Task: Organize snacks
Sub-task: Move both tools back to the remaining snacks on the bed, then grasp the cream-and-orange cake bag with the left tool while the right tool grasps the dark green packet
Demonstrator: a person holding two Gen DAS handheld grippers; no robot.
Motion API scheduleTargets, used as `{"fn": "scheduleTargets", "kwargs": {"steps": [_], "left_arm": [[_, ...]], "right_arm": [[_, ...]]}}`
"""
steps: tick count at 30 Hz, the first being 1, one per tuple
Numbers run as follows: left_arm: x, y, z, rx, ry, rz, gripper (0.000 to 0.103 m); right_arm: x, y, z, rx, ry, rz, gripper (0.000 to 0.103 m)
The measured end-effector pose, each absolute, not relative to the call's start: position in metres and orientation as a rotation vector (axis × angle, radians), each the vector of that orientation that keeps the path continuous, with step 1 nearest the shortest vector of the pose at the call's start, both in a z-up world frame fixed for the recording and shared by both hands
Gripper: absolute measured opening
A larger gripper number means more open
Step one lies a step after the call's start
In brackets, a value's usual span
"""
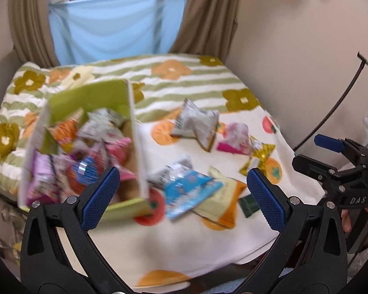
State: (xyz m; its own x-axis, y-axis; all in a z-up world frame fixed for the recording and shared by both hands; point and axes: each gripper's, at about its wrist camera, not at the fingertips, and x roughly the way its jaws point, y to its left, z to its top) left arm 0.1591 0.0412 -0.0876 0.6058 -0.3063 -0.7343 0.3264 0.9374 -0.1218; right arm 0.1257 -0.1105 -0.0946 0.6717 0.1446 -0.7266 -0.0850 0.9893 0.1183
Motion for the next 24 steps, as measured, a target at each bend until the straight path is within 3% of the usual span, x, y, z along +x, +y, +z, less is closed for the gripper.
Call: {"fn": "scheduleTargets", "kwargs": {"steps": [9, 24], "left_arm": [[0.144, -0.044, -0.137, 0.132, 0.919, -0.38, 0.103], [0.158, -0.077, -0.243, 0.346, 1.047, -0.48, 0.102]], "right_arm": [[0.119, -0.17, -0.142, 0.049, 0.918, 0.202, 0.102], [0.103, -0.189, -0.248, 0.081, 1.102, 0.2, 0.102]]}}
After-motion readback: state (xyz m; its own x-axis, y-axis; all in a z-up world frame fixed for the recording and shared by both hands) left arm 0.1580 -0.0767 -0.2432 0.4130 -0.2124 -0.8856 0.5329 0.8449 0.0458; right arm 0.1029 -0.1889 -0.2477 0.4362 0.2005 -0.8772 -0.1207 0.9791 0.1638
